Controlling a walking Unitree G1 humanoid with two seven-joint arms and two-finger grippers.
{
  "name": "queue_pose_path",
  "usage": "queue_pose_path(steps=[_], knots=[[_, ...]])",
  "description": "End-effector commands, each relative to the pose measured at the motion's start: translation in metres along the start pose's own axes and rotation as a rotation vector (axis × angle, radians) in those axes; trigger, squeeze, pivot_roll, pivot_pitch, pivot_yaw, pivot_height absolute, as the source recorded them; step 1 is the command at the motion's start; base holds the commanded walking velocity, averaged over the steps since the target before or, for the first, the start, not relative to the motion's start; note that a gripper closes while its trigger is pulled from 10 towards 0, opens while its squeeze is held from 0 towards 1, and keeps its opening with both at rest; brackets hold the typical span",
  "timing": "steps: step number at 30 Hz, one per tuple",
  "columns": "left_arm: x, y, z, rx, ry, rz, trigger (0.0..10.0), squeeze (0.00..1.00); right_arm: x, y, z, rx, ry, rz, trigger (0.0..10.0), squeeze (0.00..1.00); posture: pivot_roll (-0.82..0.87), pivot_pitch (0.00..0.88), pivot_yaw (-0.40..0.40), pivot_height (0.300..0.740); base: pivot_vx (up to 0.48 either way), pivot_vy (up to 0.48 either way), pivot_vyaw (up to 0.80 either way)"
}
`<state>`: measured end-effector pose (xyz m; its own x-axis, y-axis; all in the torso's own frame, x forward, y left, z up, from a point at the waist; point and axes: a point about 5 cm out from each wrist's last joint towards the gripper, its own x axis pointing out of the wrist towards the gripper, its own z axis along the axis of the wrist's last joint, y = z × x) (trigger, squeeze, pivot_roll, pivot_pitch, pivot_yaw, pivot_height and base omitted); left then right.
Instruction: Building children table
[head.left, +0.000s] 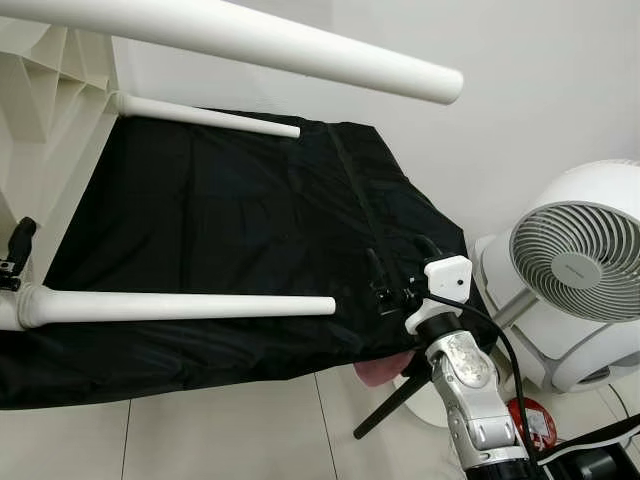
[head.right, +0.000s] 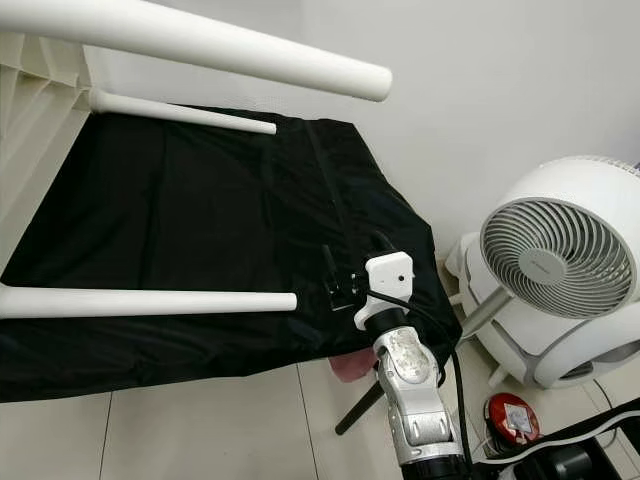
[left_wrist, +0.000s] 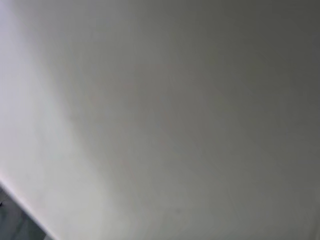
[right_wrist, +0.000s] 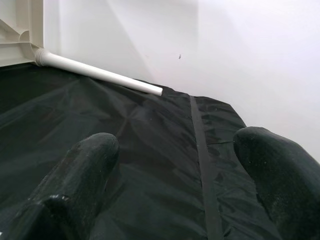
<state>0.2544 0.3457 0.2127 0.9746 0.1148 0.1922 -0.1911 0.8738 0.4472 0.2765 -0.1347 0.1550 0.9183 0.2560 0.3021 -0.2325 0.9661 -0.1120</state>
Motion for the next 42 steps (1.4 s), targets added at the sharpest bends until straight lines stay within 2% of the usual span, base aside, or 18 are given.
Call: queue_pose_path(steps=[1, 2, 6, 14, 15, 16, 17, 18, 27, 28, 33, 34, 35, 36, 42], knots=[[-0.004, 0.019, 0.011, 0.054, -0.054, 0.072, 0.0, 0.0, -0.001, -0.005, -0.001, -0.011, 0.0, -0.011, 10.0, 0.0, 0.05, 0.0, -0.134, 0.74, 0.0, 0.0, 0.0], [-0.006, 0.024, 0.01, 0.058, -0.047, 0.095, 0.0, 0.0, -0.001, -0.006, -0.001, -0.012, 0.001, -0.012, 10.0, 0.0, 0.05, 0.0, -0.133, 0.74, 0.0, 0.0, 0.0], [-0.01, 0.03, 0.008, 0.053, -0.037, 0.122, 0.0, 0.0, -0.002, -0.006, -0.001, -0.013, 0.001, -0.014, 10.0, 0.0, 0.05, 0.0, -0.132, 0.74, 0.0, 0.0, 0.0], [-0.016, 0.028, 0.002, 0.046, -0.032, 0.134, 0.0, 0.0, -0.002, -0.006, -0.002, -0.01, 0.003, -0.014, 10.0, 0.0, 0.05, 0.0, -0.135, 0.74, 0.0, 0.0, 0.0], [-0.016, 0.027, -0.001, 0.046, -0.016, 0.143, 4.0, 0.0, -0.002, -0.006, -0.002, -0.01, 0.004, -0.011, 10.0, 0.0, 0.05, 0.0, -0.14, 0.74, 0.0, 0.0, 0.0], [-0.016, 0.027, -0.001, 0.046, -0.016, 0.143, 4.0, 0.0, -0.002, -0.006, -0.002, -0.01, 0.004, -0.011, 10.0, 0.0, 0.05, 0.0, -0.14, 0.74, 0.0, 0.0, 0.0], [-0.014, 0.025, -0.002, 0.047, -0.014, 0.14, 5.1, 0.0, -0.002, -0.006, -0.002, -0.011, 0.004, -0.007, 10.0, 0.0, 0.06, 0.0, -0.142, 0.74, 0.0, 0.0, 0.0], [-0.012, 0.024, -0.003, 0.047, 0.0, 0.136, 10.0, 0.0, -0.001, -0.006, -0.002, -0.011, 0.004, -0.004, 10.0, 0.0, 0.06, 0.0, -0.142, 0.74, 0.0, 0.0, 0.0], [-0.005, 0.015, -0.002, 0.063, 0.003, 0.081, 10.0, 0.0, -0.001, -0.006, -0.002, -0.013, 0.004, -0.003, 10.0, 0.0, 0.05, 0.0, -0.135, 0.74, 0.0, 0.0, 0.0], [-0.005, 0.015, -0.002, 0.044, 0.0, 0.078, 10.0, 1.0, -0.002, -0.006, -0.002, -0.013, 0.005, -0.006, 10.0, 0.0, 0.05, 0.0, -0.131, 0.74, 0.0, 0.0, 0.0], [-0.004, 0.014, -0.002, 0.016, -0.009, 0.073, 10.0, 1.0, -0.005, -0.006, -0.003, -0.012, 0.009, -0.011, 10.0, 0.0, 0.05, 0.0, -0.127, 0.74, 0.0, 0.0, 0.0], [-0.004, 0.011, -0.001, 0.005, -0.02, 0.056, 10.0, 0.22, -0.005, -0.006, -0.003, -0.013, 0.011, -0.013, 10.0, 0.0, 0.05, 0.0, -0.125, 0.74, 0.0, 0.0, 0.0], [-0.004, 0.011, -0.001, 0.005, -0.02, 0.056, 10.0, 0.22, -0.005, -0.006, -0.003, -0.013, 0.011, -0.013, 10.0, 0.0, 0.05, 0.0, -0.125, 0.74, 0.0, 0.0, 0.0], [-0.004, 0.009, 0.001, -0.009, -0.029, 0.038, 10.0, 0.0, -0.006, -0.007, -0.003, -0.013, 0.012, -0.015, 10.0, 0.0, 0.05, 0.0, -0.125, 0.74, 0.0, 0.0, 0.0], [-0.007, 0.004, 0.005, -0.072, -0.065, -0.003, 10.0, 0.0, -0.007, -0.008, -0.003, -0.016, 0.014, -0.018, 10.0, 0.0, 0.04, 0.0, -0.124, 0.74, 0.0, 0.0, 0.0]])
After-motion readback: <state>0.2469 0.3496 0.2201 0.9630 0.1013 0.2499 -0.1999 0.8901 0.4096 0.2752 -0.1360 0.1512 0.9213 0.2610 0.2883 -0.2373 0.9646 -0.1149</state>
